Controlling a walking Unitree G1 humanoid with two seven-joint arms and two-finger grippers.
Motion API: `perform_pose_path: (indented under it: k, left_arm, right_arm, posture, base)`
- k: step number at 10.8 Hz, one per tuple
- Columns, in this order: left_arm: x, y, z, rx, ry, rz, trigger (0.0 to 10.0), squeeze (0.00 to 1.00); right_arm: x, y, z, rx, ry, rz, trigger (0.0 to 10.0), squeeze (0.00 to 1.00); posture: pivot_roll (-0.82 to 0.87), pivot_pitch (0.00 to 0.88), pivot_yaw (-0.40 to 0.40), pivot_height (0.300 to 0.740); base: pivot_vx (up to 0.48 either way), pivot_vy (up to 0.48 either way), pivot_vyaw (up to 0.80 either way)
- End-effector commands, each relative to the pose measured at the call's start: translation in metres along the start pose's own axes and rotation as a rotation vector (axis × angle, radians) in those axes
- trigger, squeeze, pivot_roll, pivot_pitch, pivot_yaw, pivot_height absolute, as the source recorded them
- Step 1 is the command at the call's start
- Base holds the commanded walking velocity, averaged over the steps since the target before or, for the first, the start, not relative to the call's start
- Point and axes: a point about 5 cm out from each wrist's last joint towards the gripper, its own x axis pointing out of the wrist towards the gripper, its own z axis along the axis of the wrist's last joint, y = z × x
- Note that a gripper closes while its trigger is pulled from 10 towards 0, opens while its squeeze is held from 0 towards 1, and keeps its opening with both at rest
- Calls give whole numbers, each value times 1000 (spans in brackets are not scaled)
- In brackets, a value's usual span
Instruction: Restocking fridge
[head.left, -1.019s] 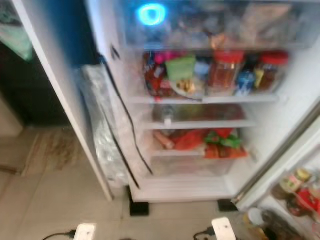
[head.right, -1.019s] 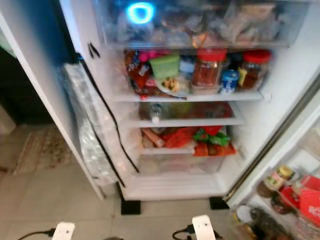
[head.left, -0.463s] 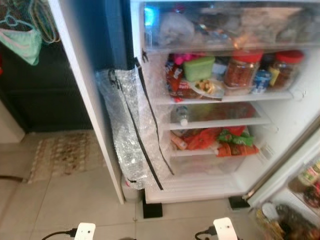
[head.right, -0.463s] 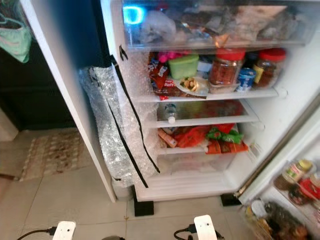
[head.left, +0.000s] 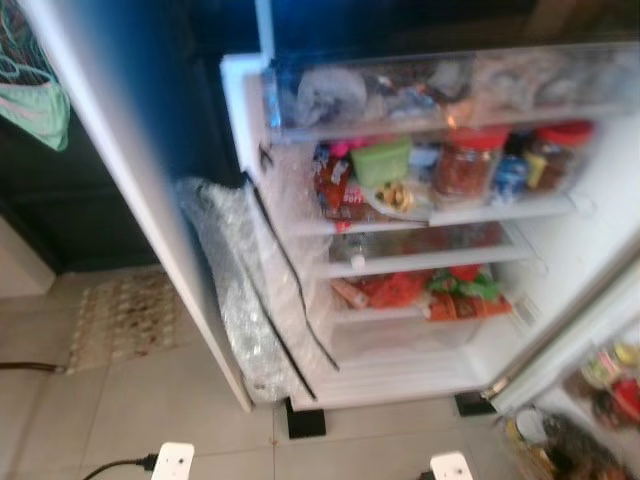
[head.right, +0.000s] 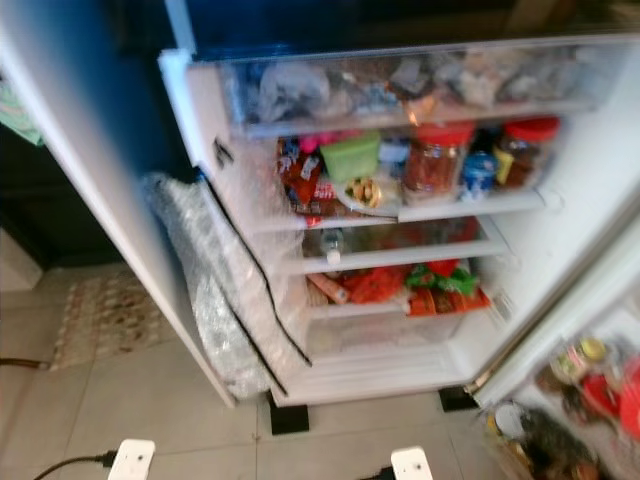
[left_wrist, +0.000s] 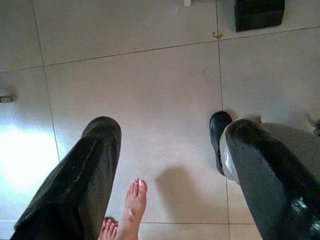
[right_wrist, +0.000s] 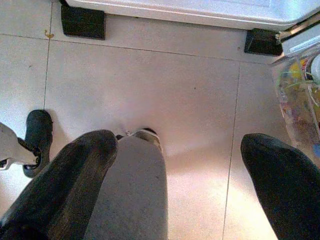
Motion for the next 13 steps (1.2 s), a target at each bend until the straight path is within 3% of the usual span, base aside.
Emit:
perform_pose_path:
  k: [1, 6, 9, 10, 12, 13]
  left_arm:
    - [-1, 0, -8, 21, 26, 0, 10000, 0]
    - [-2, 0, -12, 21, 39, 0, 10000, 0]
    - [-4, 5, -20, 43, 68, 3, 10000, 0]
    - [-4, 8, -19, 42, 69, 11, 10000, 0]
    - [-3, 7, -15, 32, 65, 15, 10000, 0]
    - [-3, 6, -14, 49, 63, 11, 10000, 0]
  right_arm:
    - [-1, 2, -9, 19, 34, 4, 10000, 0]
    - [-1, 5, -5, 65, 19, 11, 10000, 0]
    - [-1, 5, -6, 123, 12, -8, 10000, 0]
    - [-1, 5, -7, 186, 12, -19, 10000, 0]
    - [-2, 3, -12, 186, 25, -30, 10000, 0]
    - [-2, -1, -9, 234, 15, -48, 10000, 0]
  posture:
    - [1, 0, 35, 740]
    - [2, 0, 41, 740]
    - [-7, 0, 61, 740]
    - [2, 0, 54, 740]
    - [12, 0, 46, 740]
    - [11, 0, 43, 740]
  base:
    - [0, 0, 0]
    - [0, 0, 0]
    - [0, 0, 0]
    - [0, 0, 0]
    - [0, 0, 0]
    - [0, 0, 0]
